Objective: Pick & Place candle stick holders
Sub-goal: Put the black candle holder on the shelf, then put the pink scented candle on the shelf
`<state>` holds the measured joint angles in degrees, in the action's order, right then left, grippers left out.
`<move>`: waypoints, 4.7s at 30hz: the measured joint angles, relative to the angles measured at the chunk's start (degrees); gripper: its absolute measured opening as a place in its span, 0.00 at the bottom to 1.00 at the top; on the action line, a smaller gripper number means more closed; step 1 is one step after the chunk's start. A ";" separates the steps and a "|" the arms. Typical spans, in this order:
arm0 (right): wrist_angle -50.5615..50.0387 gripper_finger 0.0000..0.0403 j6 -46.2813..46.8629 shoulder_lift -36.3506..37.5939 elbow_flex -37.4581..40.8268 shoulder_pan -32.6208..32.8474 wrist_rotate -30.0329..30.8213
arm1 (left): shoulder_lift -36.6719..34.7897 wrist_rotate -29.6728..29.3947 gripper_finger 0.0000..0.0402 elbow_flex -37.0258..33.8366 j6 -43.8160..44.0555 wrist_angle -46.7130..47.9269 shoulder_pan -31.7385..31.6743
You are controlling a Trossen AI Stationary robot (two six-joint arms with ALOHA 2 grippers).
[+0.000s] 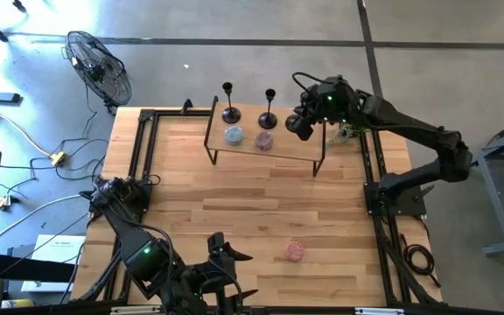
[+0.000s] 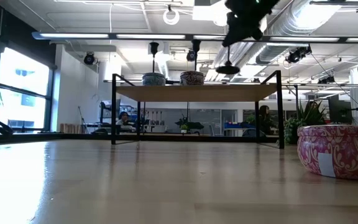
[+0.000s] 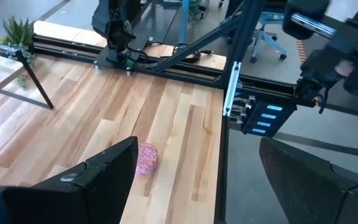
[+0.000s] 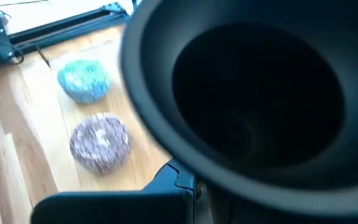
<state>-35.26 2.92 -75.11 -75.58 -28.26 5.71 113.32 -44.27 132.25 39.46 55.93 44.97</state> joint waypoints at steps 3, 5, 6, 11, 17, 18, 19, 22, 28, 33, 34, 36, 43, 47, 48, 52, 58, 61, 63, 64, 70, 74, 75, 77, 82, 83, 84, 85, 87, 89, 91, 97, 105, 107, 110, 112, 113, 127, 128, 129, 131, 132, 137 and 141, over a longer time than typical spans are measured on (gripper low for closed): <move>3.21 0.01 0.07 2.90 4.44 -2.74 -1.96 | 0.00 -0.28 0.82 0.00 -0.08 0.79 0.00; 5.61 0.01 0.11 4.73 7.32 -4.46 -4.15 | 0.00 -1.10 0.82 0.00 -0.15 1.67 0.00; 6.89 0.01 0.11 5.31 8.58 -5.22 -5.22 | 0.00 -1.58 0.82 0.00 -0.15 2.06 0.00; 11.45 0.01 2.76 5.60 11.95 -8.82 -8.38 | 0.00 -3.49 0.82 -0.02 -0.15 3.27 -0.59; 10.06 0.01 2.67 4.88 12.10 -9.17 -7.68 | 0.00 -1.35 0.82 -0.02 -0.13 4.53 -2.59; 9.92 0.01 2.79 4.88 12.10 -9.17 -7.80 | 0.00 -0.56 0.82 -0.02 -0.13 4.53 -2.99; 9.63 0.01 2.93 4.88 12.08 -9.20 -7.79 | 0.00 0.38 0.82 -0.02 -0.13 4.68 -3.38; 8.21 0.01 3.04 4.88 12.08 -9.26 -6.70 | 0.02 2.81 0.82 -0.02 -0.11 5.21 -4.34; 6.66 0.01 2.62 4.01 12.08 -9.24 -5.29 | 0.02 2.82 0.82 -0.02 -0.06 5.14 -4.61; 6.67 0.01 2.64 2.51 12.06 -9.22 -5.22 | 0.02 2.81 0.82 -0.02 0.04 5.12 -4.44; 6.62 0.01 2.64 2.04 12.06 -9.22 -5.19 | 0.00 2.84 0.82 -0.02 0.05 5.12 -4.46; 6.95 0.01 2.59 1.30 11.97 -9.21 -5.17 | 0.02 3.11 0.82 -0.02 0.07 5.12 -4.46; 7.20 0.11 3.76 -0.01 12.10 -9.17 -5.13 | 0.02 3.28 0.82 -0.02 0.07 5.15 -4.46; 8.61 0.20 5.23 0.13 12.06 -8.66 -4.61 | 0.02 3.53 0.82 -0.02 0.07 5.23 -4.46; 8.75 0.22 4.95 0.16 12.06 -8.47 -4.70 | 0.02 3.69 0.82 -0.02 0.07 5.27 -4.46; 9.42 0.32 4.57 0.09 12.06 -7.64 -4.72 | 0.02 3.96 0.82 -0.02 0.07 5.65 -4.46; 9.61 0.49 4.09 0.13 12.06 -6.41 -3.09 | 0.02 4.07 0.82 -0.02 0.08 5.63 -4.46; 9.40 0.57 3.60 0.20 12.06 -5.81 0.31 | 0.02 4.08 0.82 -0.02 0.63 5.67 -4.46; 9.39 0.61 3.46 0.24 12.06 -5.34 1.23 | 0.02 4.21 0.82 -0.02 0.92 5.89 -4.46; 9.39 0.62 2.87 0.31 12.06 -5.08 1.09 | 0.02 4.29 0.82 -0.02 1.00 6.01 -4.46; 9.74 0.64 1.01 0.78 12.06 -3.41 0.20 | 0.02 4.31 0.82 -0.02 1.16 6.13 -4.46; 9.85 0.64 0.11 1.50 12.06 -3.08 0.39 | 0.02 4.31 0.82 -0.02 1.16 6.15 -4.46; 9.87 0.64 0.13 1.78 12.06 -3.08 0.39 | 0.02 4.31 0.82 -0.02 1.16 6.13 -4.46; 9.87 0.64 0.51 2.38 12.06 -3.08 0.82 | 0.02 4.31 0.82 -0.02 1.16 6.15 -4.46; 9.93 0.64 0.03 4.49 12.06 -3.08 1.44 | 0.02 4.31 0.82 -0.02 1.16 6.17 -4.46; 10.06 0.64 0.04 4.96 12.06 -3.05 1.21 | 0.02 4.29 0.82 -0.02 1.16 6.21 -4.46; 10.37 0.64 0.02 5.39 12.04 -2.97 0.97 | 0.02 4.29 0.82 -0.02 1.16 6.32 -4.46; 10.84 0.64 -0.05 5.80 12.06 -2.85 0.78 | 0.02 4.29 0.82 -0.02 1.16 6.52 -4.46; 11.55 0.64 -0.36 6.83 12.06 -2.39 0.56 | 0.02 4.29 0.82 -0.02 1.30 7.03 -4.46; 13.15 0.64 -0.70 7.82 12.04 -1.75 -0.06 | 0.02 4.26 0.82 -0.02 1.35 7.37 -4.46; 14.71 0.64 -1.71 8.89 12.03 -1.02 0.00 | 0.04 4.26 0.82 -0.02 1.36 7.33 -4.46; 19.83 0.64 -5.13 11.97 12.01 1.86 0.78 | 0.04 4.26 0.82 -0.02 1.36 7.29 -4.46; 21.83 0.64 -9.32 15.30 12.01 6.65 8.49 | 0.04 4.77 0.82 -0.02 1.38 7.28 -4.46; 21.69 0.64 -9.40 16.05 12.01 8.15 8.78 | 0.04 5.18 0.82 -0.02 1.38 7.27 -4.46; 21.53 0.64 -9.39 17.31 12.01 11.19 8.10 | 0.04 7.04 0.82 -0.02 1.38 7.27 -4.46; 21.19 0.64 -9.04 18.11 12.01 13.62 6.43 | 0.04 9.01 0.82 -0.02 1.34 7.24 -4.46; 20.97 0.64 -8.71 18.60 12.01 15.00 5.07 | 0.04 9.99 0.82 -0.02 1.32 7.20 -4.46; 13.79 0.64 7.91 21.15 12.15 41.37 -11.10 | 0.04 19.30 0.82 -0.02 -3.37 8.67 -4.34; 15.15 0.64 8.43 20.77 12.80 43.93 -9.87 | 0.04 19.61 0.82 -0.02 -3.23 9.41 -4.08; 16.79 0.64 8.71 20.41 13.79 46.38 -8.25 | 0.04 19.45 0.82 -0.02 -3.22 10.00 -3.94; 20.78 0.64 8.76 19.48 16.42 51.20 -4.60 | -0.14 18.30 0.82 -0.02 -3.18 11.62 -3.39; 22.83 0.64 8.74 18.81 17.65 53.42 -2.35 | -0.50 17.60 0.82 -0.04 -2.92 12.73 -2.91; 28.29 0.64 10.62 15.20 21.24 62.88 13.80 | -6.43 15.07 0.82 -0.07 0.00 18.33 0.52; 32.85 0.64 10.13 11.53 21.23 67.48 23.59 | -11.92 4.92 0.82 0.00 -1.28 20.46 7.24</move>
<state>-2.41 13.05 -63.58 -54.36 39.22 29.30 101.40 -39.35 132.25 38.18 76.39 52.21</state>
